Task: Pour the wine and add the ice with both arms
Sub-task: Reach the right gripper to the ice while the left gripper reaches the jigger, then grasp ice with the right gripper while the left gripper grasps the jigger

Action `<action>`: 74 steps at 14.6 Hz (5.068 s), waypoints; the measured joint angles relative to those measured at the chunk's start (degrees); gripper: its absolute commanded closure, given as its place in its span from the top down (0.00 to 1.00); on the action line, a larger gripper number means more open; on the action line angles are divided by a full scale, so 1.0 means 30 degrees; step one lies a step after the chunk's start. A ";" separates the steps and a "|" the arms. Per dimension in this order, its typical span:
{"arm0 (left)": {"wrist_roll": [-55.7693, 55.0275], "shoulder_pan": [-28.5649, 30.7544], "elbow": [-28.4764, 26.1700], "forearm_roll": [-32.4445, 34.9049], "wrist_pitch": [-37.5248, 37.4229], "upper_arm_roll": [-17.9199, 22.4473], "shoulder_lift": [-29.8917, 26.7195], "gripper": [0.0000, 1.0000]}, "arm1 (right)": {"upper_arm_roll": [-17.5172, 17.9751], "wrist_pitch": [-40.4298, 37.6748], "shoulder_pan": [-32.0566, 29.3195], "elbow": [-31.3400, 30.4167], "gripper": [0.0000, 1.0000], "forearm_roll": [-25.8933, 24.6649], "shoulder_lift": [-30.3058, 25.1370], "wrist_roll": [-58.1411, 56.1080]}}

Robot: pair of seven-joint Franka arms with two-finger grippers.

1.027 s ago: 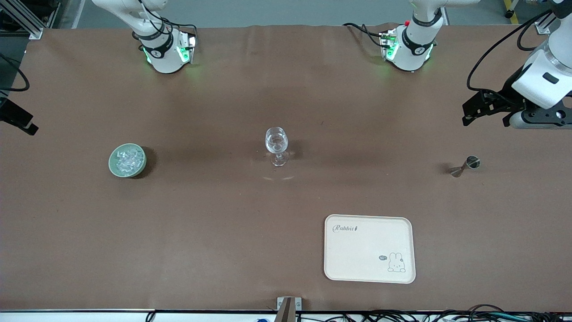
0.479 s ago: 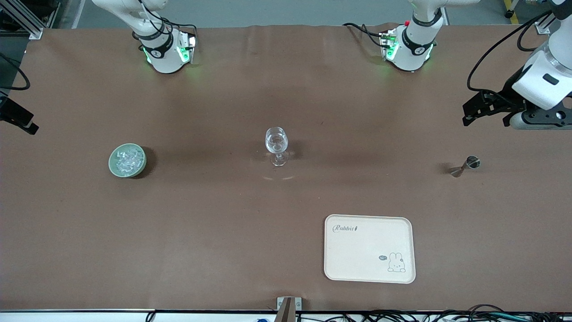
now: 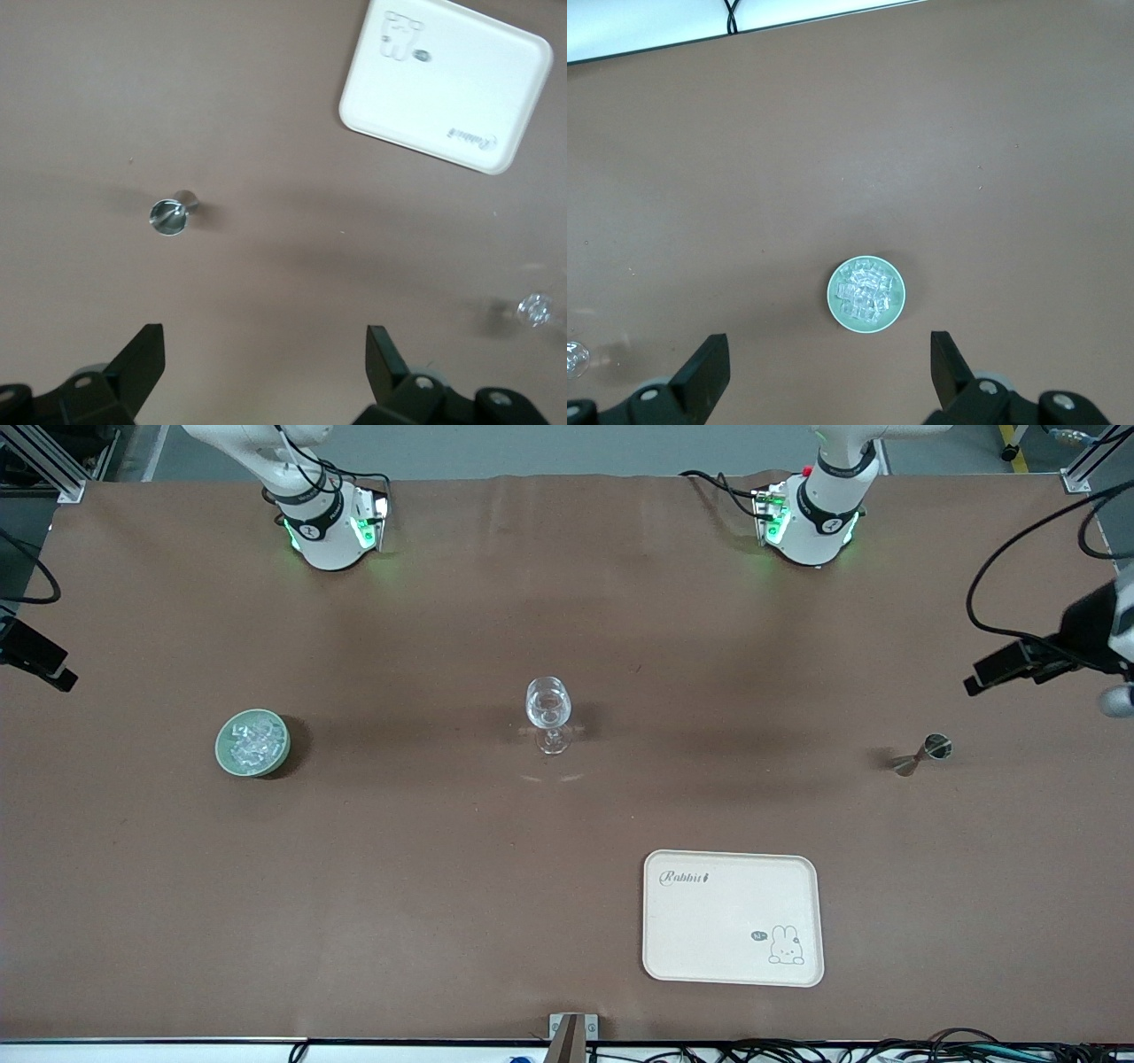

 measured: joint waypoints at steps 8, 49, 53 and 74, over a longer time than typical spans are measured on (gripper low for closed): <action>-0.0613 0.0174 -0.0191 -0.4220 0.0025 0.5871 0.3817 1.00 | -0.0012 0.4102 -0.0012 -0.6204 1.00 -0.0030 0.0164 -0.0313; -0.3438 0.1714 -0.1347 -2.0665 -0.4701 0.9834 1.6304 0.96 | -0.0022 1.8896 -0.1946 -1.7966 0.61 -0.2552 0.3221 -0.2228; -0.3335 0.1789 -0.1805 -2.1207 -0.5038 0.9832 1.6417 0.85 | -0.0022 1.9168 -0.1947 -1.7967 0.61 -0.2552 0.3532 -0.2226; -0.3327 0.1860 -0.1856 -2.1492 -0.5119 0.9870 1.6571 0.40 | 0.0293 1.2986 -0.1677 -1.4681 0.12 -0.2413 0.3300 -0.2201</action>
